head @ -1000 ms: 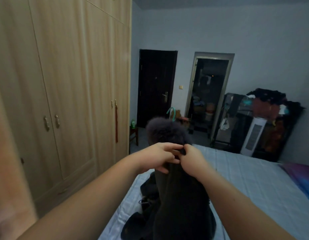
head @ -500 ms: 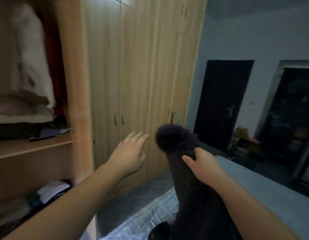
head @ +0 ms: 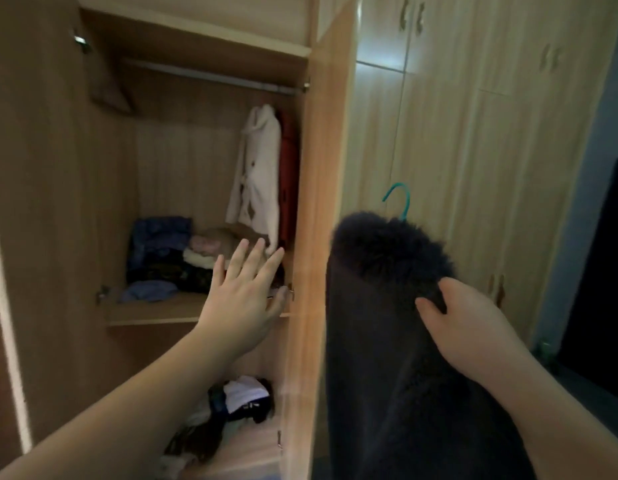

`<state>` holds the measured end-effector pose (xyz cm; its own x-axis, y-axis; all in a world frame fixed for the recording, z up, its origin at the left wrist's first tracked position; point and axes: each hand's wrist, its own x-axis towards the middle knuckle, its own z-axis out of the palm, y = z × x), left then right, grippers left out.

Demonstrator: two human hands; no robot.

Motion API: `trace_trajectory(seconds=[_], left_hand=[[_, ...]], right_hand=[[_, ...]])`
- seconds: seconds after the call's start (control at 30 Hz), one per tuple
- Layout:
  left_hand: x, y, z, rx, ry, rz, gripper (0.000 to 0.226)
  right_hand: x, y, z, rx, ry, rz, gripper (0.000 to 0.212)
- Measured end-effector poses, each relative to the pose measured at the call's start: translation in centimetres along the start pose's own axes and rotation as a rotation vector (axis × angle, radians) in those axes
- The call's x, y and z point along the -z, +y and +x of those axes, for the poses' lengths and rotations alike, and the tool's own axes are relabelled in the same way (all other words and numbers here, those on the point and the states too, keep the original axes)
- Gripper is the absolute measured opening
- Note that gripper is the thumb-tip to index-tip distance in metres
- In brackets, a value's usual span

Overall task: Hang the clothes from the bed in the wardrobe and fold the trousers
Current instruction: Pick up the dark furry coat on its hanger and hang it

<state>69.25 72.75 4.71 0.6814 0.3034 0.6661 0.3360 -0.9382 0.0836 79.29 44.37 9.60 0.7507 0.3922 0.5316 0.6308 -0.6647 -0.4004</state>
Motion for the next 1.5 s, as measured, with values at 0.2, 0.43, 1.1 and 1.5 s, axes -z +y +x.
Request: trace_trajectory(seconds=[0.2, 0.43, 1.1, 1.5], left_hand=[[2.3, -9.2, 4.5, 0.020, 0.066, 0.110, 0.068], [1.6, -19.9, 10.9, 0.058, 0.109, 0.182, 0.064], [-9.3, -35.3, 35.7, 0.130, 0.294, 0.497, 0.071], [-13.6, -48.5, 53.0, 0.169, 0.398, 0.469, 0.068]], right_hand=[[-7.3, -7.7, 7.0, 0.110, 0.010, 0.019, 0.033], [-14.5, -16.1, 16.6, 0.157, -0.011, 0.123, 0.030], [-34.0, -28.3, 47.6, 0.385, 0.115, 0.289, 0.021], [-41.9, -34.6, 68.9, 0.397, 0.245, 0.245, 0.027]])
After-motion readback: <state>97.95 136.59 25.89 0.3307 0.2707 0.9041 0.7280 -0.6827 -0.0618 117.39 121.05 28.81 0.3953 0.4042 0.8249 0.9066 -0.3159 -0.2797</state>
